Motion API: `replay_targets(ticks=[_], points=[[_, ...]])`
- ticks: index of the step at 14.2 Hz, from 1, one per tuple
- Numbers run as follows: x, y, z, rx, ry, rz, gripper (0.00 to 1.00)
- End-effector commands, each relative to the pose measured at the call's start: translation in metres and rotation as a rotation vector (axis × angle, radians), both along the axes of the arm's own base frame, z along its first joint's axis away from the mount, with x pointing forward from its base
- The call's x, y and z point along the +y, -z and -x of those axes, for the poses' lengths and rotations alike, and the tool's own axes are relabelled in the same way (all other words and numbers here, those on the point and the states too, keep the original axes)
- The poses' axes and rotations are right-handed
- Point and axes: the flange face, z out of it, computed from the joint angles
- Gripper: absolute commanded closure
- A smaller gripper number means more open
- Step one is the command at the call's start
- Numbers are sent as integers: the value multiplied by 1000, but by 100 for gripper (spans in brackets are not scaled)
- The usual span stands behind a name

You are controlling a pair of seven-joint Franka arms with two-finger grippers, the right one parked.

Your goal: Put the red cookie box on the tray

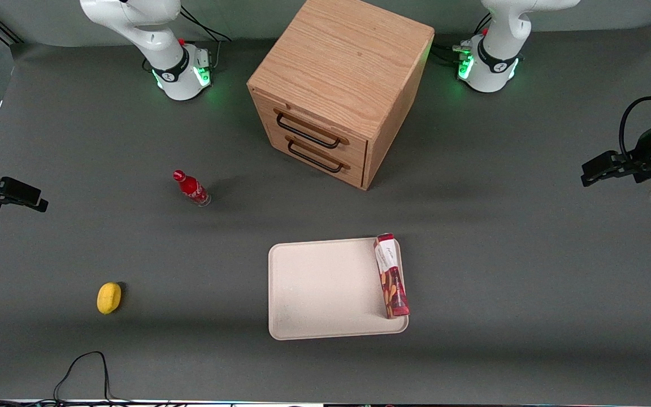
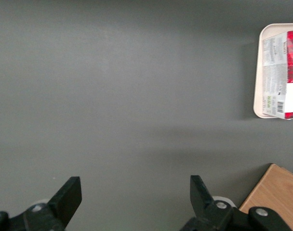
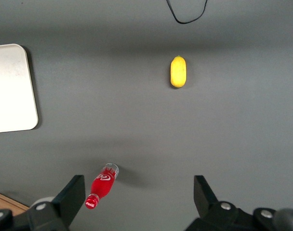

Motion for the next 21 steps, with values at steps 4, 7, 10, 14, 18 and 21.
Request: replay_targets(ticks=[4,7,10,14,18,21], points=[[-7,-2,4,29,-6,25,0],[-7,-3,5,31,5,26,0],[-11,-4,6,39,33,24,0],[-6,-4,6,38,108,16,0],[4,-5,2,34,101,-2,0],[6,-2,1,40,173,-21,0]])
